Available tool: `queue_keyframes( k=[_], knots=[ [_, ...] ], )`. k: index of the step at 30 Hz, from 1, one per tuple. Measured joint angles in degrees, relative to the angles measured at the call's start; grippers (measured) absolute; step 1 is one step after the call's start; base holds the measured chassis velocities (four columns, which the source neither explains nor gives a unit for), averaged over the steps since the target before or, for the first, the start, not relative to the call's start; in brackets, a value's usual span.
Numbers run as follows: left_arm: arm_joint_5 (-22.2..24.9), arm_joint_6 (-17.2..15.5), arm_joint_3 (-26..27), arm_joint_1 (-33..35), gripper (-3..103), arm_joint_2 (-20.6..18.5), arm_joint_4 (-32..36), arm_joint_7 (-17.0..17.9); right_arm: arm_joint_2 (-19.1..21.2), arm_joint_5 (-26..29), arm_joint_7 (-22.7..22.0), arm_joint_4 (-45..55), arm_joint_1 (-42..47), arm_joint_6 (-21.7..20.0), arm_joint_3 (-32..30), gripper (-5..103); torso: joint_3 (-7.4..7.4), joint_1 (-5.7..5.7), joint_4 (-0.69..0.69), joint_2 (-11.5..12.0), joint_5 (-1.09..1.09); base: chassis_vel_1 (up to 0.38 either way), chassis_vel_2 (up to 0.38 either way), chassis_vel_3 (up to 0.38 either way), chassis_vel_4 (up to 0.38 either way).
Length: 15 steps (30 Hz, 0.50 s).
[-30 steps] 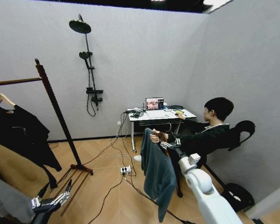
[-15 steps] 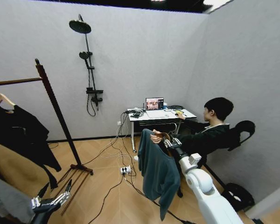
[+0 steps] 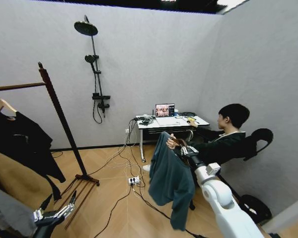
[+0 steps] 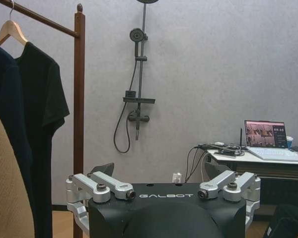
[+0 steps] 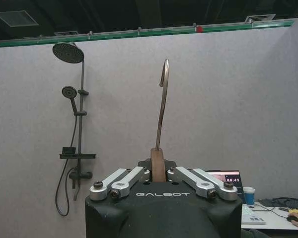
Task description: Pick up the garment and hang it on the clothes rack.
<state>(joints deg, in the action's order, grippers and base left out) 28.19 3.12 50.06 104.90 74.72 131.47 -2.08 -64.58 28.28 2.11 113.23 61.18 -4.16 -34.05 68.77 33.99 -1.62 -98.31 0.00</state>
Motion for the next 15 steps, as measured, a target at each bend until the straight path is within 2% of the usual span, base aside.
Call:
queue_keyframes(
  k=[15],
  knots=[
    [0.0, 0.0, 0.0, 0.0, 100, 0.0, 0.0, 0.0, -0.54, 0.65, -0.77, 6.03, 6.25, 1.1, -3.97, 9, 0.0, 0.0, -0.01, 0.0, 0.0, 0.0, 0.0, 0.0, 0.0]
  ],
)
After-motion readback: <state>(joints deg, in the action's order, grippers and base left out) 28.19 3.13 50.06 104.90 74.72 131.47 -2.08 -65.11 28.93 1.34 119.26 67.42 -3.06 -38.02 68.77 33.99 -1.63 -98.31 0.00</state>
